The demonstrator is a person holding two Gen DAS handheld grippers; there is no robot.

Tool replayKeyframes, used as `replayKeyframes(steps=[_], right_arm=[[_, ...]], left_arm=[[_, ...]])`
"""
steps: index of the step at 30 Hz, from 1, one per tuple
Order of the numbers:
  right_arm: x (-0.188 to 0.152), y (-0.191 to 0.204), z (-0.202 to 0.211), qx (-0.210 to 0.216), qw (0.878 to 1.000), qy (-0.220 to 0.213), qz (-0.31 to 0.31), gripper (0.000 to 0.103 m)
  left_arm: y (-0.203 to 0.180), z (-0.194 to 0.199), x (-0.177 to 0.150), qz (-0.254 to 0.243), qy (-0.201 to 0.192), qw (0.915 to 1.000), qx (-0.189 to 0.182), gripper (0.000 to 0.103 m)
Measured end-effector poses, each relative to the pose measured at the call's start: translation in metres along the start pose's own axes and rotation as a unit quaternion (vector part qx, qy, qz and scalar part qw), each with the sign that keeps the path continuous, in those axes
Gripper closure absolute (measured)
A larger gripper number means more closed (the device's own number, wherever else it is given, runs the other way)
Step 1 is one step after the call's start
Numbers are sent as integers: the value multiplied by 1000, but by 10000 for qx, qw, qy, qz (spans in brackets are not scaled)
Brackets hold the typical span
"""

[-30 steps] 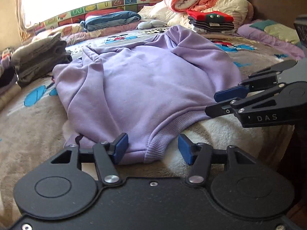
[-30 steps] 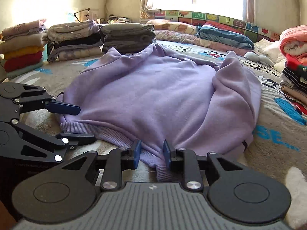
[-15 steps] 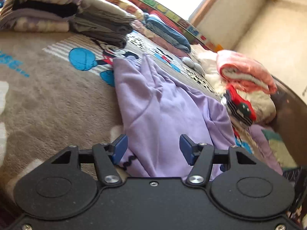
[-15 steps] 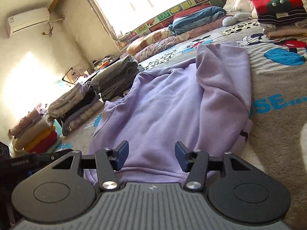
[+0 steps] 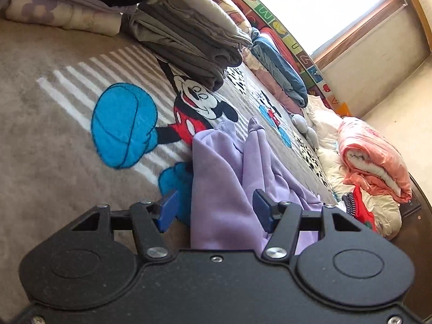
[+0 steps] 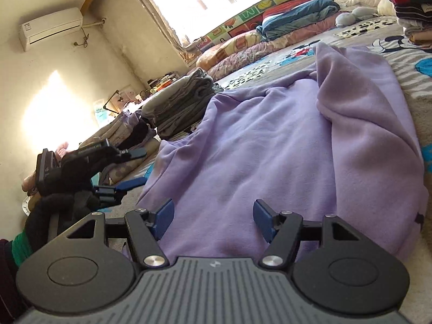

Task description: Fold clothes

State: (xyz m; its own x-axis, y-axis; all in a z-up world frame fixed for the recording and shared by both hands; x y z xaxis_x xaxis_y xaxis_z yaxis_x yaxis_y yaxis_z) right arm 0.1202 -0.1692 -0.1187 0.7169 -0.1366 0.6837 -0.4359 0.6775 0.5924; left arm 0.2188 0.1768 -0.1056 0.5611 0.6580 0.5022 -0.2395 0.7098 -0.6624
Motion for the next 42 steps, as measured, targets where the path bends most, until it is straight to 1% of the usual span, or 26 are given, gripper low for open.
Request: replayKeyframes(steps=[2, 3, 5, 6, 8, 9, 10, 11, 12, 13, 15, 17, 19, 21, 22, 23, 26, 27, 29, 30, 32, 34, 35, 36, 40, 42], right_arm=[[2, -3, -5, 27, 9999, 27, -100, 38], [2, -3, -7, 32, 9999, 33, -118, 37], [4, -5, -10, 49, 9999, 37, -139, 37], [4, -5, -11, 61, 9999, 34, -152, 36], [5, -7, -12, 90, 9998, 35, -193, 36], [5, -9, -12, 103, 9997, 33, -215, 36], [5, -9, -12, 115, 9996, 26, -244, 36], [5, -10, -13, 122, 9996, 18, -272, 36], [5, -10, -13, 123, 9995, 12, -292, 36], [5, -11, -13, 125, 9994, 4, -311, 36], [4, -12, -12, 141, 9991, -39, -394, 36], [4, -16, -10, 187, 9981, -127, -579, 38], [4, -22, -8, 176, 9966, -209, -779, 45], [3, -26, -8, 97, 9963, -202, -835, 51], [3, -25, -9, 48, 9967, -176, -787, 52], [3, -23, -10, 5, 9973, -158, -718, 52], [2, -19, -11, -82, 9982, -125, -581, 52], [2, -19, -12, -97, 9983, -120, -560, 51], [2, -18, -13, -99, 9983, -122, -566, 50], [1, -17, -14, -96, 9983, -122, -559, 48], [1, -14, -15, -80, 9987, -117, -490, 42], [1, -11, -17, -77, 9991, -106, -395, 37], [1, -9, -18, -85, 9993, -105, -360, 37], [0, -8, -19, -94, 9994, -104, -327, 35], [-1, -7, -20, -43, 9996, -108, -270, 31], [-1, -5, -21, -15, 9997, -98, -213, 27]], left_arm=[[-1, -16, 8, -57, 125, 9996, 247, 45], [-3, -22, 9, -98, 204, 9993, 292, 51], [-14, -23, 7, -447, 113, 9981, 398, 83], [-23, -20, 5, -719, 3, 9959, 552, 84], [-49, -12, -5, -1428, -253, 9868, 725, 87], [-64, -6, -12, -1862, -415, 9782, 824, 88], [-80, -1, -20, -2298, -573, 9672, 921, 88], [-97, 1, -31, -2789, -680, 9526, 1002, 88], [-111, -2, -46, -3307, -687, 9349, 1091, 88], [-125, -5, -60, -3815, -692, 9142, 1176, 88], [-153, -12, -89, -4779, -681, 8657, 1325, 88], [-162, -27, -114, -5358, -334, 8349, 1213, 88], [-162, -40, -125, -5513, 123, 8281, 1002, 83], [-161, -52, -135, -5639, 576, 8201, 782, 56], [-161, -51, -133, -5530, 735, 8278, 598, 56], [-162, -46, -130, -5420, 807, 8353, 456, 56], [-168, -27, -112, -5071, 745, 8585, 134, 56], [-169, -22, -103, -4924, 682, 8676, 87, 56], [-173, -17, -81, -4539, 507, 8895, 101, 54], [-172, -19, -69, -4350, 415, 8993, 184, 54], [-165, -27, -48, -4076, 320, 9119, 349, 54], [-158, -42, -28, -3767, 409, 9244, 429, 54], [-155, -50, -19, -3617, 475, 9300, 451, 54], [-152, -58, -10, -3478, 539, 9348, 476, 54], [-146, -90, 9, -3488, 770, 9315, 685, 54], [-144, -105, 13, -3511, 900, 9290, 742, 54]])
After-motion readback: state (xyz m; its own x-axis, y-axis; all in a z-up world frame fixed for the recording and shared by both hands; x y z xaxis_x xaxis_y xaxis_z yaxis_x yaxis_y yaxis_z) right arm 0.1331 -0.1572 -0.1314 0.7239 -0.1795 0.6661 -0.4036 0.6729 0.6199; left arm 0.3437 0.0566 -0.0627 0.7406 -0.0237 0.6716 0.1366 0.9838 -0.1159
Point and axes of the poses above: each gripper's, at about its wrist camera, not at the fingertips, and z roughly against the way its jaws point, y to its left, x to its top, the point moved 4 cm from there along -z, roughly the way its jaws point, and after that the axes turned 5 degrees about y, right-handed, at the moved point
